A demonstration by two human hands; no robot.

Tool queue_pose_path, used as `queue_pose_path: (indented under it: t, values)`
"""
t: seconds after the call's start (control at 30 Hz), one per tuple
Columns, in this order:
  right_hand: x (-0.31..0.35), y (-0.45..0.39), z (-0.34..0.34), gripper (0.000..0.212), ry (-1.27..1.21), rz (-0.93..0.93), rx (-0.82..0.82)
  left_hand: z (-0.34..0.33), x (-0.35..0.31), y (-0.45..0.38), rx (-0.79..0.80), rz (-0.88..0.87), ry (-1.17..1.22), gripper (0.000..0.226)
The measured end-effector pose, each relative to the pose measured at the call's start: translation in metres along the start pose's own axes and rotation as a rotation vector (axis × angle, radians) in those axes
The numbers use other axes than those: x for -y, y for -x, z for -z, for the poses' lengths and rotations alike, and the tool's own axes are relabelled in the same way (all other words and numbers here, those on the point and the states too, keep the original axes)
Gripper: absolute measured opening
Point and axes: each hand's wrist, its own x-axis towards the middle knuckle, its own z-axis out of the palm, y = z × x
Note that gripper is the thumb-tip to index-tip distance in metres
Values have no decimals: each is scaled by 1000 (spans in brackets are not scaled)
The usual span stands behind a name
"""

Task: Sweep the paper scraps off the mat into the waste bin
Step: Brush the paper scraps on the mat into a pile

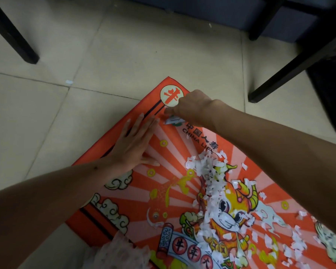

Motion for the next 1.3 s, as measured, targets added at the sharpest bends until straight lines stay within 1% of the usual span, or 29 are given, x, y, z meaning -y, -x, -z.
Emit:
queue_pose_path:
  t: [0.1, 0.2, 0.33, 0.43, 0.53, 0.67, 0.73, 0.83, 0.9, 1.0, 1.17, 1.3]
  values:
    - [15, 17, -4, 49, -6, 24, 17, 2, -6, 4, -21, -5, -14, 125]
    - [28, 32, -16, 54, 11, 9, 28, 3, -14, 8, -59, -21, -61, 118]
    - [46, 67, -20, 59, -20, 62, 5, 5, -25, 12, -81, -14, -106, 111]
    - [62, 91, -19, 55, -41, 77, 7, 6, -32, 16, -99, -33, -122, 106]
    - [75, 108, -23, 54, -45, 63, 46, 6, -42, 20, -115, -91, -164, 100]
    - [81, 123, -31, 57, -64, -16, 37, 4, -55, 26, -126, -134, -145, 98]
    - [78, 128, -33, 60, -84, -77, 35, 2, -61, 29, -115, -158, -127, 97]
    - [65, 130, -33, 66, -95, -135, 6, -2, -71, 33, -50, -169, -91, 104]
    - [57, 124, -30, 68, -88, -158, -13, -4, -76, 36, -16, -149, -64, 110]
    - [58, 107, -26, 66, -99, -177, 5, -4, -81, 39, 13, -98, -26, 116]
    - [76, 105, -29, 58, -95, -148, 21, -6, -84, 41, 49, -62, -21, 111]
    - [90, 129, -37, 61, -98, -115, 37, -6, -91, 45, 48, -41, -30, 104]
